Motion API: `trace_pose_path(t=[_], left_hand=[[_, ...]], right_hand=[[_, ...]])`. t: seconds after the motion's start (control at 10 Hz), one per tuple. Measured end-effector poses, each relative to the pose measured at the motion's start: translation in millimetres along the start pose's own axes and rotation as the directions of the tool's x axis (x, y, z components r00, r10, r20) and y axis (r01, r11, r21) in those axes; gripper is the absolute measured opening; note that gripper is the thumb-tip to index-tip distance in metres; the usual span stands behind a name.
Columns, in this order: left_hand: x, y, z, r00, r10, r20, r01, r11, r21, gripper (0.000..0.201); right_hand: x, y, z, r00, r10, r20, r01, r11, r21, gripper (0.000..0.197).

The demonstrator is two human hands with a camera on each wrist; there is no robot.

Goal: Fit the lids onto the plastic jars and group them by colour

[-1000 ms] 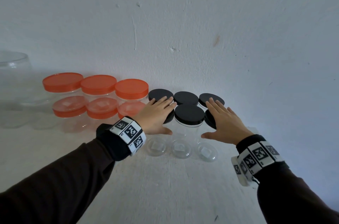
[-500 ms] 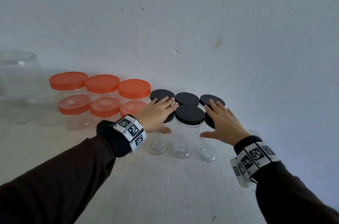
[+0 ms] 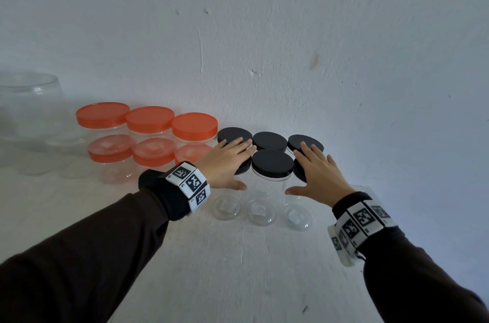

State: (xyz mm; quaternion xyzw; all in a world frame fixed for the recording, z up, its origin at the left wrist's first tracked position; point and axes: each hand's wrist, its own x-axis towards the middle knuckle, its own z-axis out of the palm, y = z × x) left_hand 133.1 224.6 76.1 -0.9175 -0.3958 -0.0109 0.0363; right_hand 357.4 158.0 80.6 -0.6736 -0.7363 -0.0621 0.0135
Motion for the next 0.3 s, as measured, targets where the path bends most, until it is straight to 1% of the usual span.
trace_pose_path(t=[0.2, 0.3], left_hand=[[-6, -2, -3, 0.999, 0.011, -0.043, -0.015, 0.994, -0.109, 0.107], [-16, 1, -15, 0.989, 0.029, -0.147, -0.057, 0.980, -0.191, 0.100]], right_hand=[[-4, 2, -6, 1.000, -0.016, -0.017, 0.018, 0.993, 0.115, 0.112], [-10, -1, -16, 0.992, -0.033, -0.118, 0.054, 0.982, 0.181, 0.104]])
